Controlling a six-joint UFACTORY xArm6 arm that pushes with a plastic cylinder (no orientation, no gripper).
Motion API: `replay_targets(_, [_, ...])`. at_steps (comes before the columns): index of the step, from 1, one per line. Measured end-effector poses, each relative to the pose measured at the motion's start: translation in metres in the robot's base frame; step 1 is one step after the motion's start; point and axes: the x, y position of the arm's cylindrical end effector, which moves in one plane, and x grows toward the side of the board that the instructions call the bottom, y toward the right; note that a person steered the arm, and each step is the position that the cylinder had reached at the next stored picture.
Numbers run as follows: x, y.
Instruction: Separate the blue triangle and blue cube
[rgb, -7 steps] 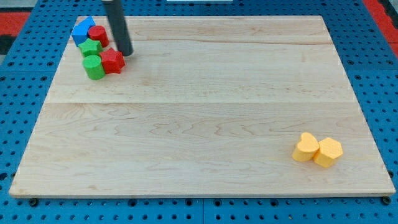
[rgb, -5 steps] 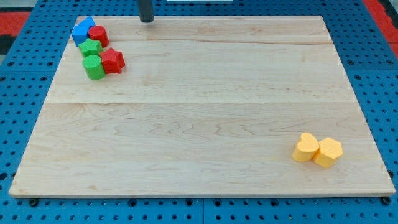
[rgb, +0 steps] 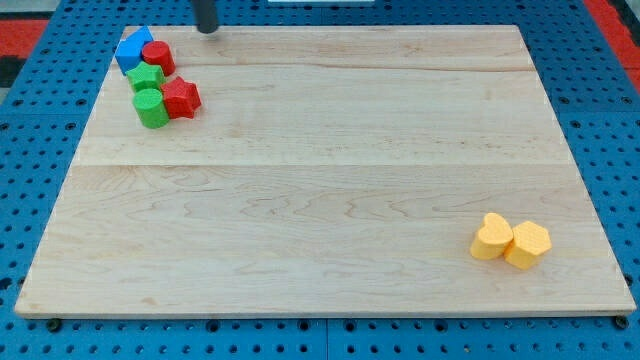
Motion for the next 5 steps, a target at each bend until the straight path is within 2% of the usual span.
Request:
replay_targets(3, [0.0, -0.067])
replay_targets(5, [0.023, -0.067])
